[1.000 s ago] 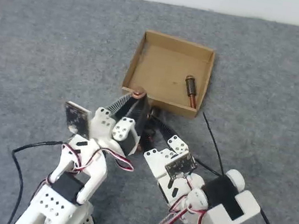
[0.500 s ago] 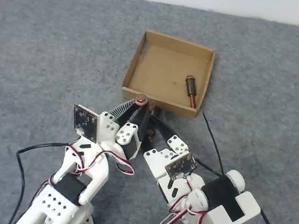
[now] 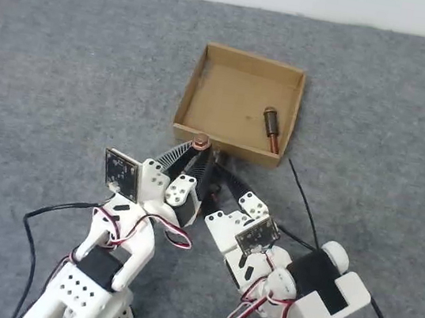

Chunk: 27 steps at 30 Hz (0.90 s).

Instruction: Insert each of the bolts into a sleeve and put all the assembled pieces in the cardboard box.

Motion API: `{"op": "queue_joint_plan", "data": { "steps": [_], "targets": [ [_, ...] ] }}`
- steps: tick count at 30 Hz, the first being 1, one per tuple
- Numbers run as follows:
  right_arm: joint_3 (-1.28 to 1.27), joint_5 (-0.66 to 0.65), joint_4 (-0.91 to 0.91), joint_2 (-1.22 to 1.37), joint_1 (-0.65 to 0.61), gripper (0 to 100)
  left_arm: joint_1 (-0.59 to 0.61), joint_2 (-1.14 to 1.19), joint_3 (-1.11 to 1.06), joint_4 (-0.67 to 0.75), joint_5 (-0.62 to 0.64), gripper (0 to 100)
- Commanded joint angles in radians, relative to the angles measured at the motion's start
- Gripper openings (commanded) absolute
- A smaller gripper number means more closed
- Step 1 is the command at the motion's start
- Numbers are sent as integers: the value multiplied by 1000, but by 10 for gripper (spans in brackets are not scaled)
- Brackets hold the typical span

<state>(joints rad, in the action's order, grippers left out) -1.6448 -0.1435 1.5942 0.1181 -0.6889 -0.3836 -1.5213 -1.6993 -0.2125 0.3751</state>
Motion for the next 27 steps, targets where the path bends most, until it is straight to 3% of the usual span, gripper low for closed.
{"op": "queue_joint_plan", "data": {
  "steps": [1, 6, 27],
  "targets": [
    [-21, 15, -1, -4, 15, 7, -8, -17, 8, 2, -3, 81],
    [-21, 15, -1, -4, 15, 7, -9, -17, 8, -40, -3, 161],
    [-21, 15, -1, -4, 15, 7, 28, -17, 8, -123, -6, 162]
  ]
}}
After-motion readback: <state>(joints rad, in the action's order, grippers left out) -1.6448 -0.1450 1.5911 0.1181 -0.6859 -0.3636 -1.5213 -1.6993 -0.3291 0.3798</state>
